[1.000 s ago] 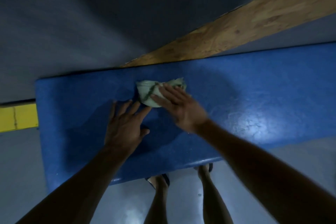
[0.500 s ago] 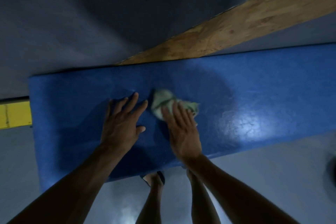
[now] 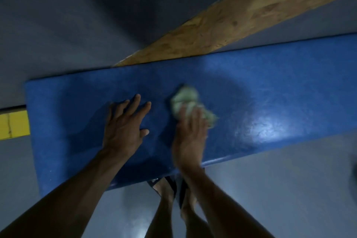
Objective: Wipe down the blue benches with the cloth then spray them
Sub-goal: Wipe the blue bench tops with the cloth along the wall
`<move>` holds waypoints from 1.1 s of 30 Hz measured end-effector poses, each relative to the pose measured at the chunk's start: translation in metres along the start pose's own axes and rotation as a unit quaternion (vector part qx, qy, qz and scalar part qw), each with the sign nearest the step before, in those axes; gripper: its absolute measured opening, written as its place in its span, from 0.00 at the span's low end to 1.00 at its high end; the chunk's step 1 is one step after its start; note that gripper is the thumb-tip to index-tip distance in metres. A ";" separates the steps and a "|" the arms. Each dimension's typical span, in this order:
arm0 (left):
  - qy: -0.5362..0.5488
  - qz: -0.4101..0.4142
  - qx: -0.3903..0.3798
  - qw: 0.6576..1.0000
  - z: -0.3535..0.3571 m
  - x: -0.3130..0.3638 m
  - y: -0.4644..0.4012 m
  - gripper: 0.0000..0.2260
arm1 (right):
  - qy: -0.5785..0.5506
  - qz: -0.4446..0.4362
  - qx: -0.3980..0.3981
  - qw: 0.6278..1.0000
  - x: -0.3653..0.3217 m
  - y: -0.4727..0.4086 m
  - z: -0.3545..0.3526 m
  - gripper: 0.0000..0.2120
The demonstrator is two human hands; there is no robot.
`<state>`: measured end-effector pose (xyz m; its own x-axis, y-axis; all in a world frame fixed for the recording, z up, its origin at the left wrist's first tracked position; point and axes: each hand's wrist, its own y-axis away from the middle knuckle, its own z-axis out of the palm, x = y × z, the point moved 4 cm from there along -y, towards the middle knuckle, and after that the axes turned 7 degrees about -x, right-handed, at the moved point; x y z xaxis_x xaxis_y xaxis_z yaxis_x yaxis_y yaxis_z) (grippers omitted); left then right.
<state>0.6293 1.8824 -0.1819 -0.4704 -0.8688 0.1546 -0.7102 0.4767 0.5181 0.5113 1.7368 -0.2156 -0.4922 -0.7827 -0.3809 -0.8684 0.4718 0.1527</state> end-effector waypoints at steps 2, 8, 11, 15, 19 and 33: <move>-0.004 -0.001 0.002 1.000 0.001 -0.002 0.001 0.38 | 0.048 -0.181 -0.113 0.976 -0.021 0.029 0.004 0.33; 0.006 -0.009 0.014 1.000 0.004 0.002 0.003 0.37 | 0.102 -0.214 -0.098 0.966 0.129 -0.022 -0.056 0.30; 0.000 -0.014 0.028 1.000 0.006 0.005 0.004 0.37 | 0.042 0.043 -0.013 0.998 0.199 -0.036 -0.094 0.27; -0.012 -0.017 0.040 0.999 0.005 0.008 0.003 0.36 | 0.004 0.147 0.082 0.986 0.144 -0.017 -0.057 0.26; -0.020 -0.021 0.056 0.998 0.003 0.013 0.007 0.36 | 0.023 -0.146 -0.093 0.985 0.045 0.064 -0.016 0.30; -0.008 0.013 0.147 0.989 0.024 0.048 0.051 0.27 | -0.007 0.133 0.082 0.988 0.133 0.042 -0.045 0.28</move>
<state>0.5579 1.8678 -0.1678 -0.4976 -0.8544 0.1498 -0.8181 0.5197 0.2462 0.4066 1.6344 -0.2190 -0.6999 -0.6173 -0.3594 -0.6864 0.7204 0.0993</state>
